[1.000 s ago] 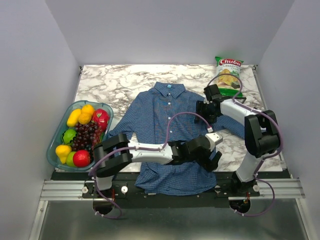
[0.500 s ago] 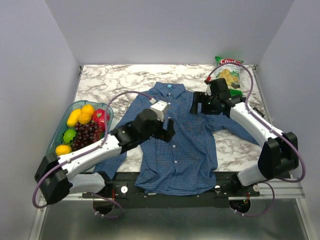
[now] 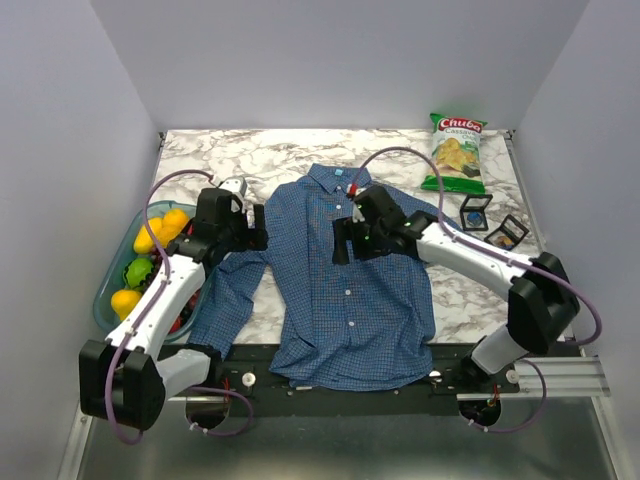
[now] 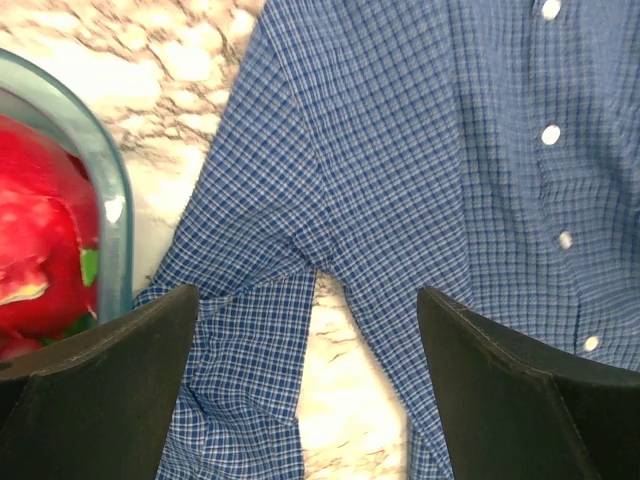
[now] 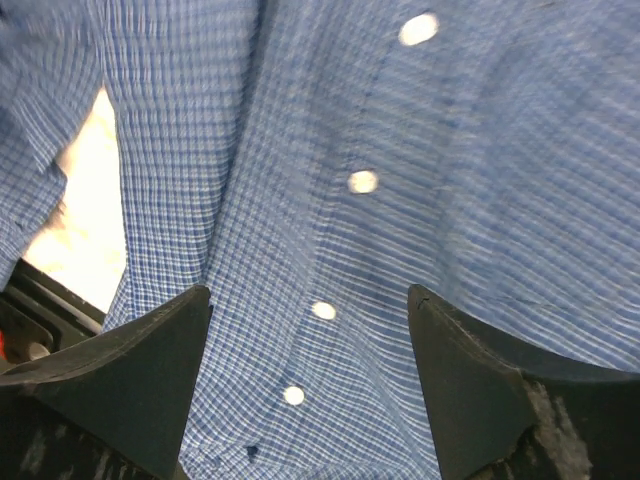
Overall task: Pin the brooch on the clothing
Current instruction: Flatten out the clothes at the center of the board.
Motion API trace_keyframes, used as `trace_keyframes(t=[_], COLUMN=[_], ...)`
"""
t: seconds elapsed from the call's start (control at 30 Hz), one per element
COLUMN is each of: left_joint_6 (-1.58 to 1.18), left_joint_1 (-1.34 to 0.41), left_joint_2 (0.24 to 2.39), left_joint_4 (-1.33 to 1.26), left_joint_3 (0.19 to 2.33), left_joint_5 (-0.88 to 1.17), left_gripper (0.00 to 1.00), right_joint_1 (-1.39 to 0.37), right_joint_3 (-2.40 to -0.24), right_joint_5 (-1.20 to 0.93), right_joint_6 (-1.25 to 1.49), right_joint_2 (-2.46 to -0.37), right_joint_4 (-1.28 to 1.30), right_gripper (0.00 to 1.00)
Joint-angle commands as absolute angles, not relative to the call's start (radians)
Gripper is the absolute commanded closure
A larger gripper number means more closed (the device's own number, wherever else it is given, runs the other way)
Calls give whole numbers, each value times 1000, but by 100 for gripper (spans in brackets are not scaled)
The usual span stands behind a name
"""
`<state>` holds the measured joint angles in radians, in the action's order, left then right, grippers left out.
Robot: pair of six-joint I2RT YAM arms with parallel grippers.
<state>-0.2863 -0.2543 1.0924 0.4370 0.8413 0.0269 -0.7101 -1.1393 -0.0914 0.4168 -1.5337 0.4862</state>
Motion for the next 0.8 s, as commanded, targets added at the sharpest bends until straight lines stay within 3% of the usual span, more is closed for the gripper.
trace_keyframes(t=[0.0, 0.23, 0.77], left_joint_6=[-218, -193, -187], left_joint_1=[-227, -227, -227], left_joint_2=[1150, 1111, 1109], left_joint_4=[454, 462, 472], left_joint_3=[862, 825, 824], left_joint_5=[126, 52, 29], left_gripper=[1, 1, 1], right_joint_1=[-797, -911, -931], right_joint_3=[-1192, -1316, -1473], right_joint_5=[-46, -49, -90], right_joint_6=[483, 514, 531], right_joint_2=[-1626, -1821, -2065], right_joint_4=[453, 453, 448], right_gripper=[17, 27, 37])
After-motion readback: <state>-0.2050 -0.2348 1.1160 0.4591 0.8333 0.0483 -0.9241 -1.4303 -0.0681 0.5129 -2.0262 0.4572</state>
